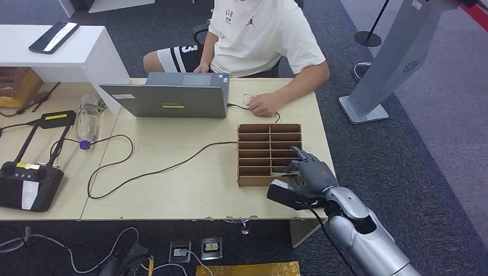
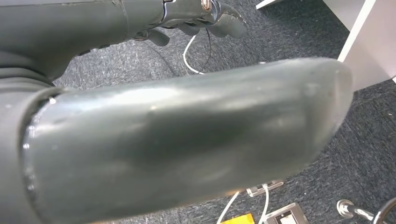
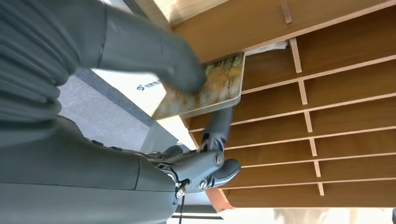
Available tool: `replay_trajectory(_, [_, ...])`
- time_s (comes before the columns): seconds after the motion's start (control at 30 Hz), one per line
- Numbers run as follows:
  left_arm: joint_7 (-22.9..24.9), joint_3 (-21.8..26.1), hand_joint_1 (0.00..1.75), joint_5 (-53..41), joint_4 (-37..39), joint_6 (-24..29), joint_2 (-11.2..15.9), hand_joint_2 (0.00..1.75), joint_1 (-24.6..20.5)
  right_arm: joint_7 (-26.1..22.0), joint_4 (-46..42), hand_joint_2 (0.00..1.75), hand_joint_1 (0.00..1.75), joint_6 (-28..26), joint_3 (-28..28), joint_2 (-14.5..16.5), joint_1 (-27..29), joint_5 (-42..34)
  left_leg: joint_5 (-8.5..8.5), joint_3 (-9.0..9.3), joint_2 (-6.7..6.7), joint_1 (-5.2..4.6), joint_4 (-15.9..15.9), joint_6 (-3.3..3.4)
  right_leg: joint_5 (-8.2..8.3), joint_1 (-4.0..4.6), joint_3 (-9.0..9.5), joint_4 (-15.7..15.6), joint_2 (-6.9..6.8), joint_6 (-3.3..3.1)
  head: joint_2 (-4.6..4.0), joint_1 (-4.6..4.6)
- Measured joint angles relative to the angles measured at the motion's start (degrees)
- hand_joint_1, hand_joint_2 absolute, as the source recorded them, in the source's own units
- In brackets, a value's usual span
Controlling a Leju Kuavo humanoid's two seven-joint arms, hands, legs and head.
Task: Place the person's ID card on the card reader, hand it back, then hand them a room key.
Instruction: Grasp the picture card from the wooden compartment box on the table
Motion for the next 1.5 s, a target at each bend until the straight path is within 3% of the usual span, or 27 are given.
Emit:
replay_trajectory(0.7, [0.0,0.0,0.0,-0.1,0.1,0.1,0.0,0.0,0.1,0.2,0.5,1.75,1.75,-0.2,0.1,0.0,-0.3,-0.5,0.0,0.01,0.0,0.0,0.0,0.0,0.0,0.0,0.0,0.0,0.01,0.0,0.0,0.0])
replay_trajectory(0.9, [-0.1,0.0,0.0,-0.6,0.1,0.6,-0.1,0.0,0.1,-1.3,0.5,1.75,1.75,-5.6,-0.3,0.0,-1.3,0.0,0.0,0.0,0.01,-0.01,0.0,0.0,0.01,0.0,0.0,0.0,0.03,0.01,0.0,0.0])
replay_trajectory(1.07, [-1.0,0.0,0.0,-1.2,0.1,0.9,-0.2,0.0,0.1,-4.6,0.5,1.75,1.75,-10.4,-3.3,-0.2,-6.8,-1.1,0.02,0.05,0.04,-0.02,0.0,0.0,0.04,-0.01,0.0,0.0,0.04,0.01,0.0,0.01])
replay_trajectory(1.3, [-1.8,0.0,0.0,-2.0,0.2,0.0,-0.4,0.0,-0.3,-9.9,1.1,1.75,1.75,-10.5,-9.1,-1.5,-20.2,-2.5,0.05,0.01,0.04,-0.03,0.0,0.01,0.08,-0.02,-0.01,0.0,0.05,0.01,0.0,0.0])
replay_trajectory(1.5, [-2.2,0.0,0.0,-2.2,0.4,-3.1,1.1,0.0,-1.5,-13.0,6.6,1.75,1.75,-9.9,-9.2,-1.0,-30.7,-1.4,0.05,-0.04,-0.01,0.03,0.0,0.01,0.06,0.03,0.0,0.0,-0.02,-0.01,0.0,-0.02])
